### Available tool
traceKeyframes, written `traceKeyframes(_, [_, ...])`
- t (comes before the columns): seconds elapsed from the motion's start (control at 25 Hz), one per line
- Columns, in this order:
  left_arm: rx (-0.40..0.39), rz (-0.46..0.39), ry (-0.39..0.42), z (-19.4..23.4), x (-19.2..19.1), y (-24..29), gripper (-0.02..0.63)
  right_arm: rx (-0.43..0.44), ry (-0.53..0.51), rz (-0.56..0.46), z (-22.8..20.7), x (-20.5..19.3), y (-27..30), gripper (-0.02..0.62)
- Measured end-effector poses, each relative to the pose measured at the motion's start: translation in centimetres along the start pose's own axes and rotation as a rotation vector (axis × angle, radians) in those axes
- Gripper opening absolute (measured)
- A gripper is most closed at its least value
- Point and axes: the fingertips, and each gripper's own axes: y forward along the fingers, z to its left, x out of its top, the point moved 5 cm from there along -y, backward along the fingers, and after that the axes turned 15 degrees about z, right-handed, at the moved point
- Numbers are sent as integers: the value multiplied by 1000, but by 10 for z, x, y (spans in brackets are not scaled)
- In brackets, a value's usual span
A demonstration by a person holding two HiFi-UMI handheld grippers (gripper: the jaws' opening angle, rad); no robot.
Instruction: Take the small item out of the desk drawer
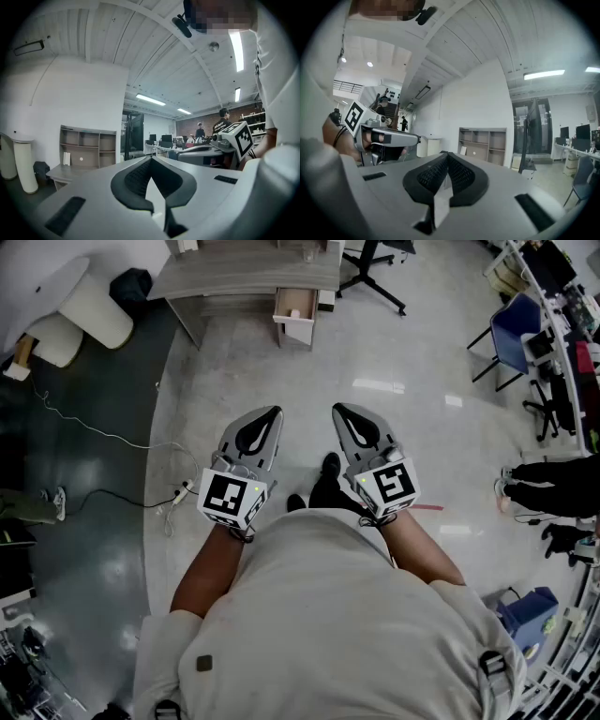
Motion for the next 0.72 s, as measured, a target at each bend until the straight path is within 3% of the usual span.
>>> traceKeyframes(0.32, [19, 9, -18, 12, 2, 16, 12, 16, 2, 9, -15, 2, 13, 20])
traceKeyframes(0.72, [49, 40, -52, 40, 10, 71, 12, 49, -10, 12, -66, 1, 53, 21])
